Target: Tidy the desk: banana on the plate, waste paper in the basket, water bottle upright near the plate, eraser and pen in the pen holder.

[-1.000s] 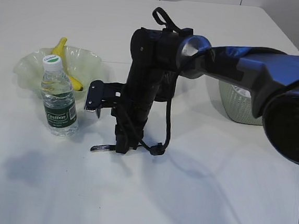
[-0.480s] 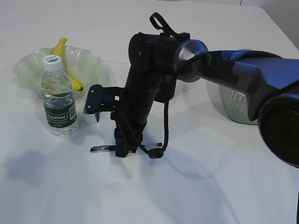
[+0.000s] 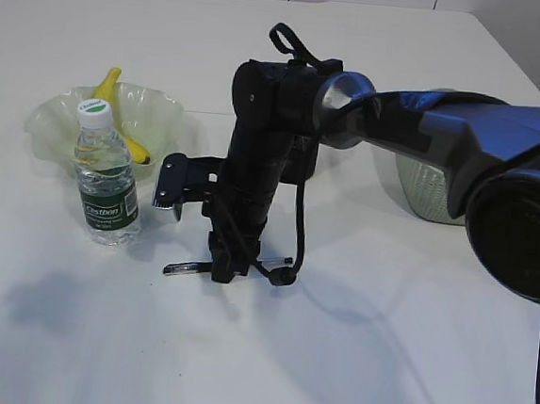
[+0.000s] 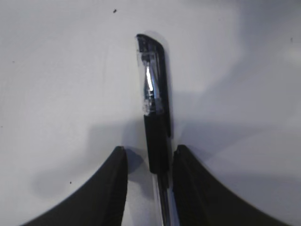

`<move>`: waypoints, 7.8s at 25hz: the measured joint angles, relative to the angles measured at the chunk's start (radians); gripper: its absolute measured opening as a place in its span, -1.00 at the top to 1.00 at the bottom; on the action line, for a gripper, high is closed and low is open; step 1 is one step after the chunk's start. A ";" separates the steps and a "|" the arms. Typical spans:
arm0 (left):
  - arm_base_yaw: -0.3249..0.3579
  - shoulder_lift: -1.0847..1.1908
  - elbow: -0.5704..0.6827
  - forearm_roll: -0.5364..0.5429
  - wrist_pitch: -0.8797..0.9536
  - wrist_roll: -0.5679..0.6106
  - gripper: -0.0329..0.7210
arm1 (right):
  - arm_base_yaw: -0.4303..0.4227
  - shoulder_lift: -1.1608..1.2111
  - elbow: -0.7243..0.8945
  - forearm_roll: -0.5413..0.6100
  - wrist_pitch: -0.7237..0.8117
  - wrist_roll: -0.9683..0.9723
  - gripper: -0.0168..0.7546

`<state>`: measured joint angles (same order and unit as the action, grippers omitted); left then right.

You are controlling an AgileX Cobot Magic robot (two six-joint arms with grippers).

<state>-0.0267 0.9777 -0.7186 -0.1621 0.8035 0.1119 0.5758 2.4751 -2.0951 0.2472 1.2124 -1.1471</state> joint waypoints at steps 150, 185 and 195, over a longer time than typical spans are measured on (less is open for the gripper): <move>-0.004 0.000 0.000 -0.037 0.049 0.000 -0.38 | -0.443 -0.062 0.170 1.536 -0.515 -0.729 0.62; -0.004 0.000 0.000 -0.011 0.127 0.000 -0.38 | -0.443 -0.512 0.172 0.199 -0.306 0.567 0.52; -0.004 -0.014 0.000 -0.011 0.125 0.000 -0.37 | -0.443 -0.620 0.172 -0.180 0.002 1.119 0.52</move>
<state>-0.0306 0.9640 -0.7186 -0.1736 0.9282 0.1119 0.1328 1.8546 -1.9231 0.0676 1.2143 -0.0285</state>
